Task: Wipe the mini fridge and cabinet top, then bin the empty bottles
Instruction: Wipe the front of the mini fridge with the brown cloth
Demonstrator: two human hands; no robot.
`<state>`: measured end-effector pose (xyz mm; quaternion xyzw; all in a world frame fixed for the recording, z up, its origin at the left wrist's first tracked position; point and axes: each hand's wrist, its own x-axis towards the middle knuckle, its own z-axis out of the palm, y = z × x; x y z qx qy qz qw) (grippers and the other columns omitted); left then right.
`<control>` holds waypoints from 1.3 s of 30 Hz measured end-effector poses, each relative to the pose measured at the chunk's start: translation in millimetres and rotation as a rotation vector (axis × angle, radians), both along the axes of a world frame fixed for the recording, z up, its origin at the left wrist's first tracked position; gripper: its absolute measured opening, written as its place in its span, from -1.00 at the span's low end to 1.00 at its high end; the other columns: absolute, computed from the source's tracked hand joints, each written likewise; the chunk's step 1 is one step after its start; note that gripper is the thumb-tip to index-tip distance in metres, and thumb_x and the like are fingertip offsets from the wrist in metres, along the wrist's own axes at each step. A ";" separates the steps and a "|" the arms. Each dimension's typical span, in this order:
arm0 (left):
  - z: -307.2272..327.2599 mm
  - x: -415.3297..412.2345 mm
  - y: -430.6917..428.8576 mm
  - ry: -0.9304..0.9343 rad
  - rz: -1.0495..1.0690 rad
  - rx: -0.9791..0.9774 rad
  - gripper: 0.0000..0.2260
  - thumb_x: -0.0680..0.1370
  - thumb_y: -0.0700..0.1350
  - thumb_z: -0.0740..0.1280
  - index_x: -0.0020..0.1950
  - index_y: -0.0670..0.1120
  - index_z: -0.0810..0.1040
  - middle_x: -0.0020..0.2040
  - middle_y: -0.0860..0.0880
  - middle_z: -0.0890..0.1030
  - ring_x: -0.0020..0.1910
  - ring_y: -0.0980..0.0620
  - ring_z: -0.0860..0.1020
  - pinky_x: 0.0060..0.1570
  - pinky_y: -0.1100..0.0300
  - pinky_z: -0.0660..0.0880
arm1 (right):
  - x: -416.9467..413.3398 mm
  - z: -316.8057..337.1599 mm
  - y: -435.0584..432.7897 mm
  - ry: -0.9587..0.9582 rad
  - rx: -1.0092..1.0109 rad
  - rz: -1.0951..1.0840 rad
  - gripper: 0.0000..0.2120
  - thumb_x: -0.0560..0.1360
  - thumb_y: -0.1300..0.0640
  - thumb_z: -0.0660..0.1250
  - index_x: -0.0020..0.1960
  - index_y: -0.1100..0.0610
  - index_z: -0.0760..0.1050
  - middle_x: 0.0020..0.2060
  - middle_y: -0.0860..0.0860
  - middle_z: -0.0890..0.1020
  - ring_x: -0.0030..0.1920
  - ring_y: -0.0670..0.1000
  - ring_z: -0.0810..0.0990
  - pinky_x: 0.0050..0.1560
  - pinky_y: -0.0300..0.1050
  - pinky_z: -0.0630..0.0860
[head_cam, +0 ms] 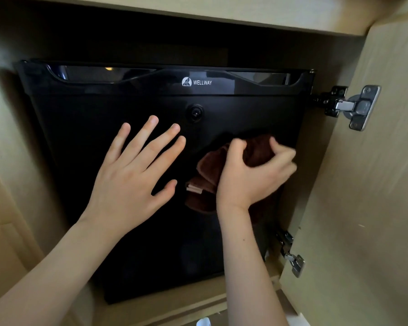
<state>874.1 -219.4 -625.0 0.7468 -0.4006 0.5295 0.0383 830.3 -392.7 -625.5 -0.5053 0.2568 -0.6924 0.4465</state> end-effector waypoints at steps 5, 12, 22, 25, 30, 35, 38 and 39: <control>-0.6 0.5 -1.7 0.001 -0.003 -0.006 -0.43 0.52 0.02 0.32 0.53 -0.06 0.36 0.57 -0.01 0.25 0.59 -0.10 0.13 0.55 -0.15 0.01 | 7.4 -27.4 -8.8 -0.042 -0.066 -0.033 -0.63 0.32 0.00 0.43 0.06 0.08 0.45 -0.06 -0.05 0.41 -0.05 0.02 0.47 -0.06 0.01 0.51; 3.2 -3.9 -8.4 0.001 0.002 0.009 -0.43 0.50 0.00 0.33 0.51 -0.09 0.39 0.56 -0.03 0.30 0.58 -0.11 0.17 0.54 -0.19 0.02 | -5.5 -63.0 -7.1 0.037 0.213 0.030 -0.63 0.35 -0.04 0.39 0.09 0.05 0.40 -0.07 -0.13 0.36 -0.02 0.03 0.47 0.04 0.22 0.52; 3.3 -7.2 -32.0 0.010 0.005 0.016 -0.39 0.49 0.00 0.33 0.54 -0.05 0.34 0.57 0.01 0.28 0.60 -0.08 0.12 0.55 -0.17 -0.07 | 6.4 -18.0 -25.0 -0.060 -0.091 -0.048 -0.63 0.35 0.01 0.42 0.10 0.13 0.48 -0.04 -0.01 0.43 -0.02 0.04 0.48 -0.03 0.09 0.51; 3.4 -7.7 -32.6 0.021 0.001 0.012 -0.39 0.49 0.01 0.33 0.54 -0.05 0.34 0.57 0.01 0.27 0.60 -0.08 0.12 0.56 -0.17 -0.07 | 0.2 -50.4 -22.6 -0.099 0.138 0.019 -0.65 0.37 -0.01 0.41 0.10 0.06 0.44 -0.04 -0.12 0.40 0.00 0.02 0.50 0.00 0.14 0.55; 3.5 -7.9 -31.2 0.030 0.005 0.020 -0.39 0.49 0.01 0.33 0.54 -0.06 0.34 0.57 0.01 0.27 0.60 -0.08 0.12 0.56 -0.16 -0.08 | -3.0 -32.9 -21.1 -0.071 0.197 -0.008 -0.68 0.36 -0.05 0.39 0.06 0.04 0.45 -0.07 -0.06 0.41 -0.02 0.04 0.49 0.04 0.21 0.51; 3.1 -7.5 -30.6 0.022 -0.003 0.020 -0.39 0.49 0.02 0.32 0.54 -0.06 0.33 0.57 0.01 0.26 0.60 -0.08 0.10 0.56 -0.16 -0.08 | 5.8 13.4 -40.4 -0.165 -0.060 -0.056 -0.69 0.38 0.00 0.46 0.11 0.00 0.56 -0.05 -0.13 0.43 0.02 0.03 0.52 0.06 0.14 0.54; 1.6 -6.6 -31.1 0.015 -0.009 0.018 -0.39 0.50 0.02 0.32 0.54 -0.06 0.34 0.58 0.02 0.24 0.60 -0.08 0.10 0.55 -0.17 -0.06 | 8.0 -4.1 -43.1 -0.245 -0.075 -0.029 -0.64 0.40 0.04 0.48 0.18 0.06 0.60 -0.01 -0.12 0.46 0.09 0.05 0.53 0.07 -0.03 0.56; 1.4 -6.7 -31.3 0.014 -0.011 0.014 -0.39 0.50 0.02 0.32 0.54 -0.06 0.34 0.58 0.02 0.24 0.60 -0.08 0.11 0.55 -0.18 -0.06 | 7.3 -16.8 -41.7 -0.260 -0.038 -0.030 -0.63 0.41 0.05 0.48 0.19 0.08 0.60 0.00 -0.10 0.47 0.10 0.04 0.54 0.08 -0.06 0.56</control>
